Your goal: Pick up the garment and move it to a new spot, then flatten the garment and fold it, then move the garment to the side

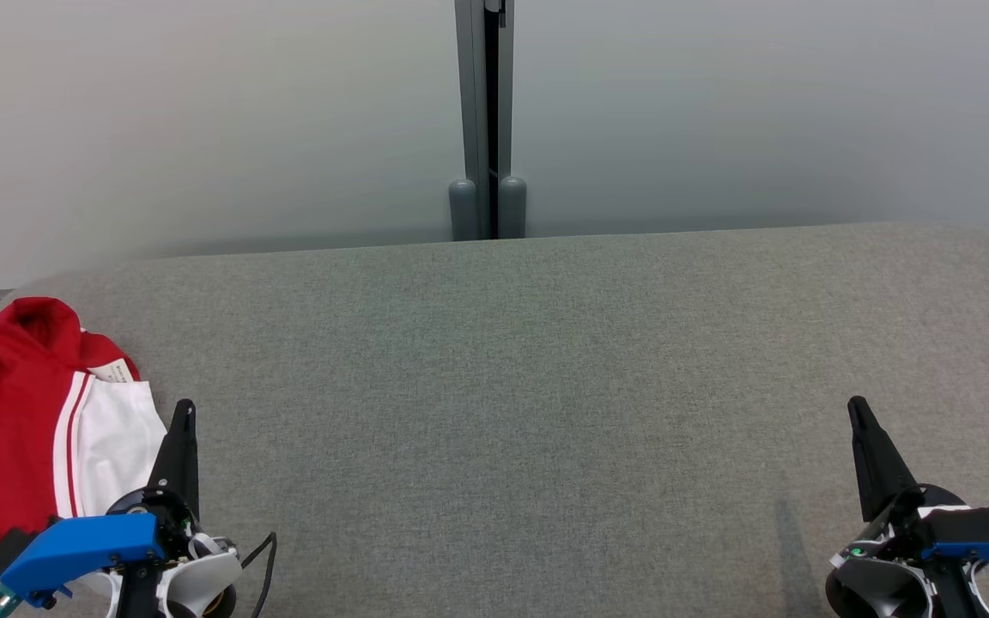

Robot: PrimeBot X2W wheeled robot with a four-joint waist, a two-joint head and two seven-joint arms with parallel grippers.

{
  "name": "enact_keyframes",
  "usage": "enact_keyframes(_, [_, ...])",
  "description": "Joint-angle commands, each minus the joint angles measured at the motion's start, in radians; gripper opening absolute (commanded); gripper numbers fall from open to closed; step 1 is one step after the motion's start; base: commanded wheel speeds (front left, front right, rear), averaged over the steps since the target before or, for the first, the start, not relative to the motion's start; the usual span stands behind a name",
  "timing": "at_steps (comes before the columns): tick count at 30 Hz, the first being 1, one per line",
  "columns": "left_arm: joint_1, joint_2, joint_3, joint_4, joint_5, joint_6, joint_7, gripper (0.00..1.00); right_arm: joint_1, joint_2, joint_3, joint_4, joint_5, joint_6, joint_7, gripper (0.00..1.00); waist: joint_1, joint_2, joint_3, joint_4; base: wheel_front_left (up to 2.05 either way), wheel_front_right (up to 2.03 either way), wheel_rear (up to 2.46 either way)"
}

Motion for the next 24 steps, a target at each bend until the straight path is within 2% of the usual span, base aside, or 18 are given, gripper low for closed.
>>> enact_keyframes(1, [-0.011, 0.002, 0.002, -0.004, -0.004, -0.005, 0.003, 0.00, -0.010, -0.006, -0.001, -0.003, 0.003, 0.000, 0.004, 0.00, 0.0000, 0.0000, 0.000, 0.000, 0.00, 0.00, 0.00])
enact_keyframes(18, [-0.011, 0.002, 0.002, -0.004, -0.004, -0.005, 0.003, 0.00, -0.010, -0.006, -0.001, -0.003, 0.003, 0.000, 0.004, 0.00, 0.0000, 0.0000, 0.000, 0.000, 0.00, 0.00, 0.00])
enact_keyframes(19, [0.000, 0.000, 0.000, 0.002, 0.000, 0.000, -0.001, 1.00, 0.000, 0.001, 0.000, 0.001, 0.000, 0.000, 0.000, 1.00, 0.0000, 0.0000, 0.000, 0.000, 0.00, 0.00, 0.00])
enact_keyframes(24, [0.015, -0.005, -0.004, 0.021, 0.006, 0.000, -0.014, 1.00, 0.014, 0.005, 0.007, 0.011, -0.007, 0.000, -0.010, 1.00, 0.0000, 0.0000, 0.000, 0.000, 0.00, 0.00, 0.00])
